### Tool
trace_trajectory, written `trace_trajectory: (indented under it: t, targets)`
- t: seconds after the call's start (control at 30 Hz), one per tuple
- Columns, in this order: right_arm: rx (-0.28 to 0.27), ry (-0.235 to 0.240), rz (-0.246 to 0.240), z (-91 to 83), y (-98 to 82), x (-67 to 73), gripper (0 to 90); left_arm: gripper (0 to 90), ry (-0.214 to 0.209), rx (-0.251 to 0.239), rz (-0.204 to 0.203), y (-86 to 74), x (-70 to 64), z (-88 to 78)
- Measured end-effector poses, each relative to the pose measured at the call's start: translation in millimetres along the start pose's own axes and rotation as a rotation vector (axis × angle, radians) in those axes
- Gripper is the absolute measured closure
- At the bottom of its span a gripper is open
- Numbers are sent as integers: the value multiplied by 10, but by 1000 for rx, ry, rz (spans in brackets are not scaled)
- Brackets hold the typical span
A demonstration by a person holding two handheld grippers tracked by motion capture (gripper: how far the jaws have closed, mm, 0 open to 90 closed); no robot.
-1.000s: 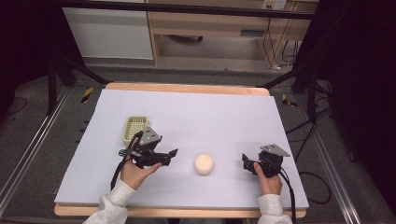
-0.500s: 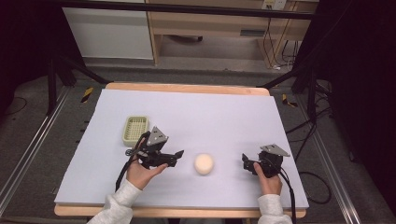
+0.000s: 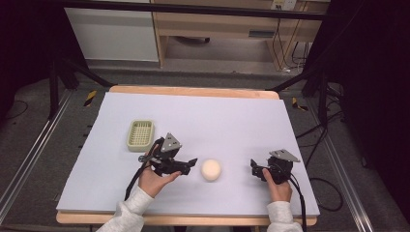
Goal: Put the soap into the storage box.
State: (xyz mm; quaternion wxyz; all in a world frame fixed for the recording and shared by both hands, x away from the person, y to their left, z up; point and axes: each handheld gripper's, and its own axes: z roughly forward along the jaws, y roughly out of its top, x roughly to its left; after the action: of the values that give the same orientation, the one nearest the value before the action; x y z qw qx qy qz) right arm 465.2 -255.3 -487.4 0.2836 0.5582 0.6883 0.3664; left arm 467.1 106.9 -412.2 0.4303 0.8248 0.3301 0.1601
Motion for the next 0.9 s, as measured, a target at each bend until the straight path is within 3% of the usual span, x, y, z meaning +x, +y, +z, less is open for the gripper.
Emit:
trace_trajectory:
  t: [0.9]
  targets:
    - [-8,5,-2,-7,-4,0,44,205,-39,56,32,3,-217,255]
